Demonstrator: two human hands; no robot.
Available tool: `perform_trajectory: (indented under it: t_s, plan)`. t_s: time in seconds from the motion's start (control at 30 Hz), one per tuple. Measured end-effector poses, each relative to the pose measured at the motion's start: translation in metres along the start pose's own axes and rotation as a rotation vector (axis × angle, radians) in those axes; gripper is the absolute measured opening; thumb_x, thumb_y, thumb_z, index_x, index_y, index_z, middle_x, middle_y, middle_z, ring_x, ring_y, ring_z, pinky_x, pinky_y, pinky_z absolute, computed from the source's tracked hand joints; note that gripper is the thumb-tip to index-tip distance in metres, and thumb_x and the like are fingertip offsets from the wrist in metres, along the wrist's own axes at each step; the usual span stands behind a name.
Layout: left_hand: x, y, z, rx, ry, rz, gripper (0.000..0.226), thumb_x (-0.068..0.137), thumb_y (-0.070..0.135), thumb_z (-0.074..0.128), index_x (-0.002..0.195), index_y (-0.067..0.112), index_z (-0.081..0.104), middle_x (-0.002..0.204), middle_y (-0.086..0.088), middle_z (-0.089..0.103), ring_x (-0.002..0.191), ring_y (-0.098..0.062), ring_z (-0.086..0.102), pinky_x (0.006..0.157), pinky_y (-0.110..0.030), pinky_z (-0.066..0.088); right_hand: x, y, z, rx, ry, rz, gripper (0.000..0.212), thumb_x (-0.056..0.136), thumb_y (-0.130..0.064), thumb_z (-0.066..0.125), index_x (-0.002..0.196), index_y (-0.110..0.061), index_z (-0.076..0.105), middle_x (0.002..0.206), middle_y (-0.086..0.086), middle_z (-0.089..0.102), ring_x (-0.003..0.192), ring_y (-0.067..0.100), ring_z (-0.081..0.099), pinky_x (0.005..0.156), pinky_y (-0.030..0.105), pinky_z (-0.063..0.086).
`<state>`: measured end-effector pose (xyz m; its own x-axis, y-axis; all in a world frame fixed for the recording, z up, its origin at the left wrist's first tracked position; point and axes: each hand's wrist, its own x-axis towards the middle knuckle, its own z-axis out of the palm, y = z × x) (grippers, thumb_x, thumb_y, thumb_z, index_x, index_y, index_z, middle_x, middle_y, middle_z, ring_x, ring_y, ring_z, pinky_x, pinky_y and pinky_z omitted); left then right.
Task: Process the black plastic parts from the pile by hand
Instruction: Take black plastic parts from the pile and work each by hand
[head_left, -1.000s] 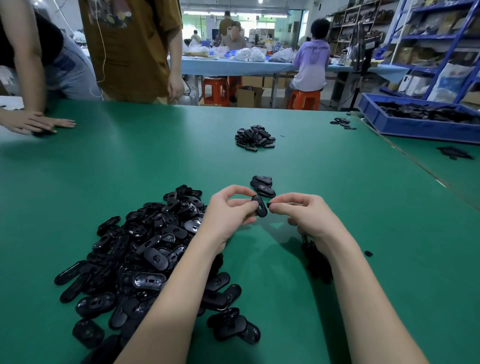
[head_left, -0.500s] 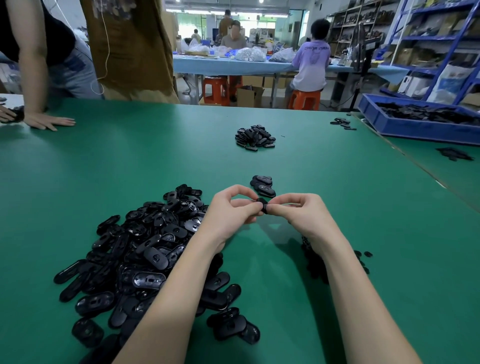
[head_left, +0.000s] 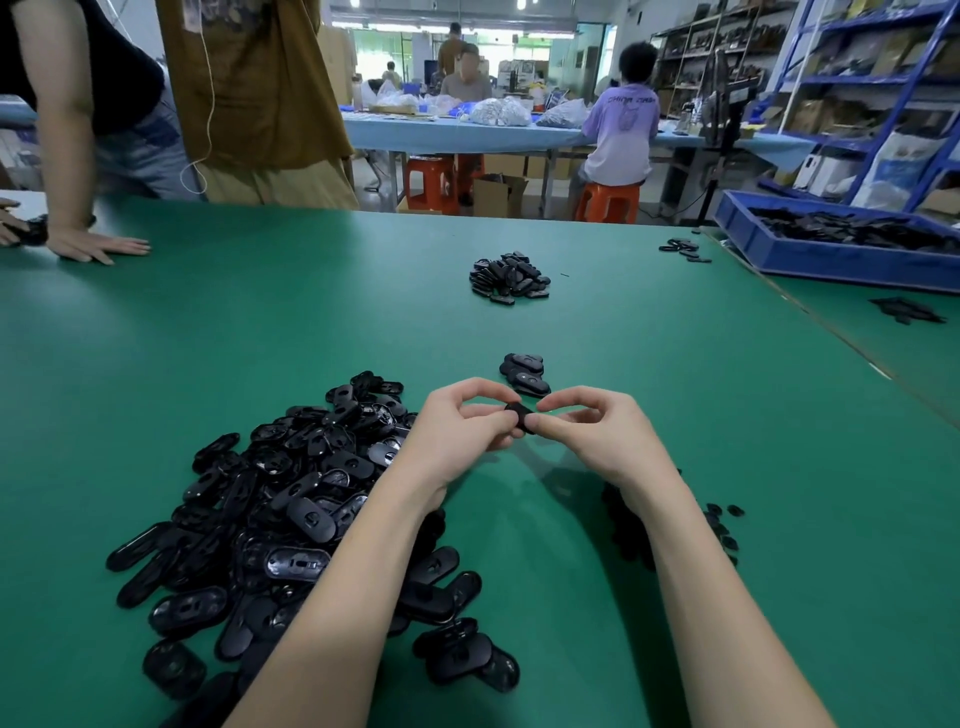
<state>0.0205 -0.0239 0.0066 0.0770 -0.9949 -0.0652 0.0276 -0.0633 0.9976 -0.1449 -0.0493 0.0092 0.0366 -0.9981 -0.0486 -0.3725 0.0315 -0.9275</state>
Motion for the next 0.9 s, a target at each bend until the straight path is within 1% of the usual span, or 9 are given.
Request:
perform_trajectory:
  t_s: [0.03,0.1,0.2,0.27,0.4,0.53,0.6,0.73,0.9]
  plan:
    - [0.000,0.001,-0.001,-0.032,-0.011,-0.011,0.017,0.090,-0.004,0.064,0.099,0.009,0.070,0.089,-0.015,0.077,0.077,-0.017,0.070,0.074,-0.020,0.059,0.000,0.001,-0.001,0.028,-0.015,-0.003,0.018,0.073,-0.041,0.090,0.081,-0.030,0.078,0.072,-0.011,0.073,0.058,0.002,0.056,0.054,0.015,0.041]
    - [0.000,0.002,-0.003,-0.047,-0.030,-0.022,0.019,0.091,-0.003,0.062,0.100,0.011,0.072,0.090,-0.016,0.077,0.076,-0.017,0.069,0.073,-0.019,0.059,0.000,0.003,-0.002,0.066,-0.046,-0.015,0.017,0.073,-0.042,0.089,0.076,-0.030,0.078,0.070,-0.008,0.071,0.052,0.003,0.048,0.058,0.021,0.039]
    - [0.000,-0.001,-0.001,0.100,-0.020,-0.003,0.018,0.087,0.002,0.068,0.095,0.017,0.074,0.085,-0.012,0.077,0.072,-0.018,0.064,0.075,-0.027,0.056,0.001,0.005,-0.002,0.056,-0.052,-0.027,0.018,0.071,-0.043,0.090,0.075,-0.030,0.077,0.068,-0.007,0.068,0.057,0.006,0.050,0.063,0.027,0.037]
    - [0.000,-0.004,0.001,0.151,-0.002,0.010,0.017,0.085,0.003,0.071,0.091,0.019,0.074,0.080,-0.010,0.076,0.069,-0.017,0.062,0.078,-0.031,0.054,0.002,0.006,-0.002,0.034,-0.048,-0.039,0.017,0.071,-0.041,0.090,0.075,-0.030,0.077,0.068,-0.008,0.069,0.061,0.008,0.054,0.062,0.026,0.039]
    - [0.001,-0.005,0.001,0.167,0.014,0.009,0.016,0.084,0.004,0.072,0.089,0.019,0.073,0.077,-0.005,0.076,0.064,-0.013,0.062,0.077,-0.029,0.052,0.004,0.007,-0.003,-0.008,-0.053,-0.053,0.013,0.075,-0.033,0.087,0.074,-0.025,0.078,0.065,-0.012,0.069,0.059,0.003,0.059,0.062,0.021,0.043]
    - [0.000,-0.005,0.001,0.163,0.005,0.000,0.013,0.085,0.005,0.073,0.091,0.016,0.073,0.076,-0.004,0.075,0.064,-0.013,0.062,0.075,-0.026,0.052,0.007,0.007,-0.001,-0.091,-0.031,-0.084,0.010,0.077,-0.028,0.084,0.073,-0.022,0.076,0.054,-0.016,0.062,0.049,-0.003,0.052,0.048,0.008,0.036]
    - [0.000,-0.006,0.001,0.170,0.001,-0.006,0.013,0.085,0.005,0.073,0.091,0.016,0.073,0.076,-0.003,0.075,0.065,-0.014,0.062,0.074,-0.025,0.051,0.008,0.009,-0.001,-0.104,-0.025,-0.089,0.009,0.077,-0.026,0.083,0.074,-0.021,0.076,0.053,-0.017,0.062,0.046,-0.004,0.050,0.046,0.007,0.034]
    - [0.001,-0.006,0.000,0.188,-0.010,-0.001,0.014,0.085,0.005,0.074,0.088,0.018,0.073,0.069,0.004,0.073,0.059,-0.008,0.061,0.066,-0.017,0.050,0.008,0.012,0.001,-0.112,-0.030,-0.095,0.009,0.077,-0.027,0.082,0.076,-0.021,0.075,0.057,-0.016,0.066,0.048,-0.005,0.053,0.047,0.006,0.035]
    - [0.003,-0.008,0.001,0.214,0.004,0.003,0.015,0.085,0.005,0.075,0.088,0.019,0.072,0.075,0.000,0.074,0.062,-0.008,0.064,0.072,-0.023,0.052,0.008,0.014,0.004,-0.098,-0.011,-0.096,0.012,0.076,-0.025,0.081,0.071,-0.021,0.071,0.055,-0.016,0.064,0.047,-0.005,0.052,0.046,0.008,0.035]
